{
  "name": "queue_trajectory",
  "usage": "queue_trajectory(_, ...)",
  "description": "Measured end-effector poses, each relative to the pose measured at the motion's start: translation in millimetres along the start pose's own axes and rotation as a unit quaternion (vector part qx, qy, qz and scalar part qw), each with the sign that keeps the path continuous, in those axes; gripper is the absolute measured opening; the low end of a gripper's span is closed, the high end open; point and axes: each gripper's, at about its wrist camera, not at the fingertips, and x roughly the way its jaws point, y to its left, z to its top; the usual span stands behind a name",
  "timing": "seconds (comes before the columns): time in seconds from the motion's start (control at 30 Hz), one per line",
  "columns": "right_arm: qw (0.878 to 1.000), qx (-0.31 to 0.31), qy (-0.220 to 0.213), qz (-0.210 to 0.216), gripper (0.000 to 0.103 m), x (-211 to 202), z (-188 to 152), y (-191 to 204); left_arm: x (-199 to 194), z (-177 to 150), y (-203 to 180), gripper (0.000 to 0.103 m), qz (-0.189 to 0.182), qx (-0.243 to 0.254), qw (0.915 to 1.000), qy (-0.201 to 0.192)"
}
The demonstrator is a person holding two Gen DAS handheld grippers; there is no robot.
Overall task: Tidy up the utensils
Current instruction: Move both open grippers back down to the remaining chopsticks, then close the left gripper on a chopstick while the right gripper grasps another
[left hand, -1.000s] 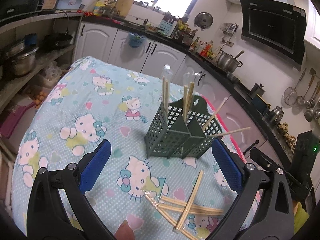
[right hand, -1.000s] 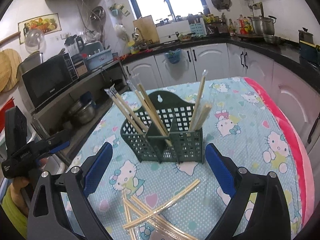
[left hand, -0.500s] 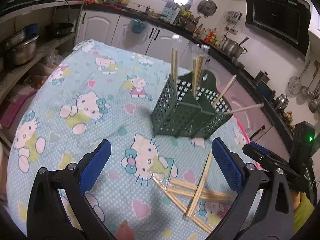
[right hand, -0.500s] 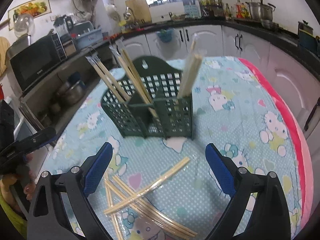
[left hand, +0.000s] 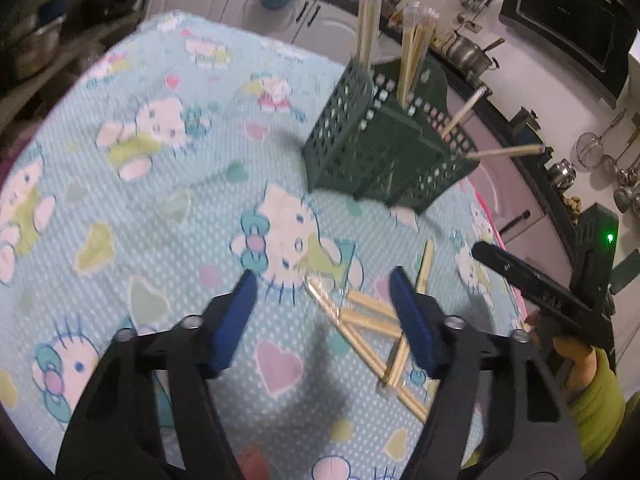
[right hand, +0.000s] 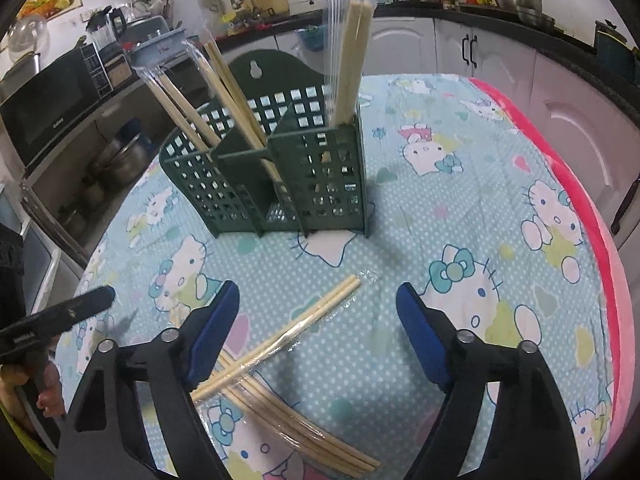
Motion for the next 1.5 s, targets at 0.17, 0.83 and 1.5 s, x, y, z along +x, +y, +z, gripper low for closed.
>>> queue_trajectory(0.17, 1.0, -0.002, 0.015, -0.002, 0.069, 10, -4, 0, 13, -11, 6, 0.042, -0.03, -0.019, 0.9988, 0.035)
queue_trajectory(0.83, 0.995, 0.041, 0.092, 0.02, 0.052, 58, -8, -3, 48, -17, 16, 0.019, -0.075, -0.076, 0.9919, 0.069)
queue_trajectory(1.5, 0.988, 0.115, 0.101, -0.004, 0.014, 84, 21, -30, 53, -15, 35, 0.003, -0.102, -0.117, 0.9855, 0.067)
